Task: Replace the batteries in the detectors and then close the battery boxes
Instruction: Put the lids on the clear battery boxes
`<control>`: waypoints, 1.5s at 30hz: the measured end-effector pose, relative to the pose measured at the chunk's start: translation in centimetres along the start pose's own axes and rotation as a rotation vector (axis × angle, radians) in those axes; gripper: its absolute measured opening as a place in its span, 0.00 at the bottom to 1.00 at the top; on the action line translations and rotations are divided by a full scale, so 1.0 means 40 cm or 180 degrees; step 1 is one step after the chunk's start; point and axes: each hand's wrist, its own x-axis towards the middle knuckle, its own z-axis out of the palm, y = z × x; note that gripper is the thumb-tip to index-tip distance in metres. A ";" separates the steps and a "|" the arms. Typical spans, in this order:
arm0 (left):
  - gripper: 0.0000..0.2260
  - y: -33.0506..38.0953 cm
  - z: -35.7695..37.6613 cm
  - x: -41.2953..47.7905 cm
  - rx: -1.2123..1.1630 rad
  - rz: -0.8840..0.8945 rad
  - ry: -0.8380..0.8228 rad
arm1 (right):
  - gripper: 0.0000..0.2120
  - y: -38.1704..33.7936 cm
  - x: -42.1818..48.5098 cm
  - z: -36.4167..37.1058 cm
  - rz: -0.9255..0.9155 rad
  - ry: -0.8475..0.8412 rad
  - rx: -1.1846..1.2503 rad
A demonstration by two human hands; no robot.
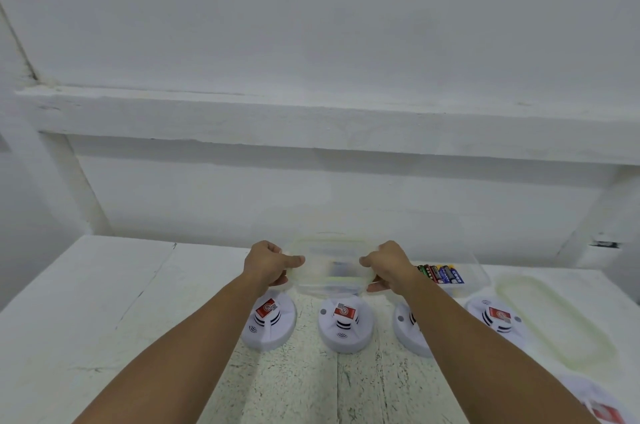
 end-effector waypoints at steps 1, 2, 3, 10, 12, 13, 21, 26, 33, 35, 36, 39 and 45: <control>0.22 0.000 0.001 0.001 -0.0013 0.0005 -0.0004 | 0.10 0.000 -0.002 0.000 0.0011 -0.0012 -0.0006; 0.21 0.001 0.001 0.000 -0.0032 0.0006 -0.0019 | 0.12 0.001 -0.004 0.000 0.0020 -0.0020 0.0002; 0.21 0.001 0.002 -0.001 -0.0053 -0.0003 -0.0033 | 0.17 0.002 -0.004 0.000 0.0034 -0.0022 0.0024; 0.21 0.006 -0.002 -0.009 -0.0095 -0.0064 -0.0058 | 0.31 0.012 0.002 0.001 0.0042 -0.0038 0.0201; 0.22 0.006 -0.001 -0.014 -0.0079 -0.0064 -0.0043 | 0.29 0.018 0.003 0.000 0.0038 -0.0019 0.0237; 0.22 0.007 -0.002 -0.016 -0.0076 -0.0062 -0.0017 | 0.28 0.019 0.004 0.000 0.0045 -0.0026 0.0219; 0.26 0.008 0.001 -0.026 -0.0015 -0.0035 0.0090 | 0.28 0.015 -0.001 0.006 -0.0032 0.0085 0.0144; 0.16 0.009 0.012 -0.018 0.0609 0.0188 0.0203 | 0.29 0.014 -0.006 0.016 -0.0009 0.0329 -0.0125; 0.08 0.020 0.018 -0.007 0.0191 -0.0100 0.0013 | 0.29 0.018 -0.003 0.016 -0.0034 0.0340 -0.0181; 0.08 0.026 0.015 -0.010 0.0093 -0.0225 -0.0041 | 0.28 0.015 0.000 0.018 -0.0032 0.0334 -0.0206; 0.08 0.028 0.014 -0.013 0.0070 -0.0263 -0.0059 | 0.28 0.014 0.000 0.020 -0.0025 0.0316 -0.0212; 0.08 0.032 0.018 -0.022 0.0017 -0.0309 -0.0083 | 0.26 0.014 0.004 0.025 -0.0082 0.0394 -0.0247; 0.08 0.039 0.018 -0.025 0.0054 -0.0297 -0.0090 | 0.19 0.016 0.009 0.017 -0.0077 0.0595 -0.0171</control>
